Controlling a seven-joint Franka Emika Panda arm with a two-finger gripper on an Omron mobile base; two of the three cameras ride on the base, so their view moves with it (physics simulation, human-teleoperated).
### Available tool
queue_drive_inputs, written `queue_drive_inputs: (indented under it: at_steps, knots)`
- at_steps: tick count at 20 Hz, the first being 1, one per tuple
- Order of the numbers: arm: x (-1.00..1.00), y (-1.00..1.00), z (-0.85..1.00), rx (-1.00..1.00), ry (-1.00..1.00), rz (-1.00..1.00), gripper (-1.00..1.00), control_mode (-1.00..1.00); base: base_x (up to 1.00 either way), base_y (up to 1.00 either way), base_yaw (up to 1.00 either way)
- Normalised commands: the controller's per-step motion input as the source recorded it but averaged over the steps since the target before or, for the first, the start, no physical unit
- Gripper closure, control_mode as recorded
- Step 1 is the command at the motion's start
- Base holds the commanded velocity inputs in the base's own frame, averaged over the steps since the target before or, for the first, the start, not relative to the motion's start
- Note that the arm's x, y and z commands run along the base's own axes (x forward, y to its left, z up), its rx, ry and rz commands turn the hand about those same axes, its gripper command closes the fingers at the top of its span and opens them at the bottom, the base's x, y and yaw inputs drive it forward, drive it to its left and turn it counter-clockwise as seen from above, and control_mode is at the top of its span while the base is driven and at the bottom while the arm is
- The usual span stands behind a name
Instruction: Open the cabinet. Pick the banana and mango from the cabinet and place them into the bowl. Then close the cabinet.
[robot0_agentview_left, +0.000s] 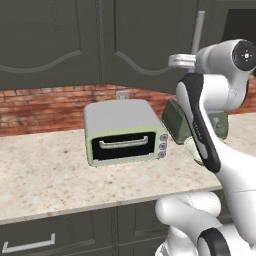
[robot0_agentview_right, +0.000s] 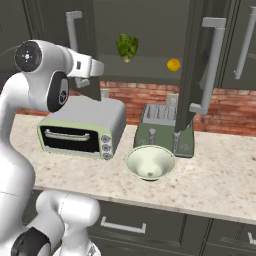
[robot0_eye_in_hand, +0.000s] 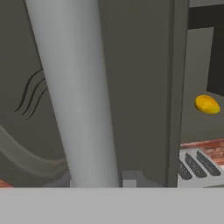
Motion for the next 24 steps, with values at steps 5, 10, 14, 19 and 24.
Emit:
queue_drive_inputs:
  at_steps: [5, 10, 14, 19, 24]
  knots:
    - [-0.67, 0.04, 0.0, 0.0, 0.0, 0.0, 1.0, -1.0, 0.0, 0.0, 0.0]
    - [-0.59, 0.01, 0.0, 0.0, 0.0, 0.0, 1.0, -1.0, 0.0, 0.0, 0.0]
    - [-0.45, 0.0, 0.0, 0.0, 0.0, 0.0, 1.0, -1.0, 0.0, 0.0, 0.0]
    - [-0.43, 0.0, 0.0, 0.0, 0.0, 0.0, 1.0, -1.0, 0.0, 0.0, 0.0]
    - [-0.43, 0.0, 0.0, 0.0, 0.01, 0.0, 1.0, -1.0, 0.0, 0.0, 0.0]
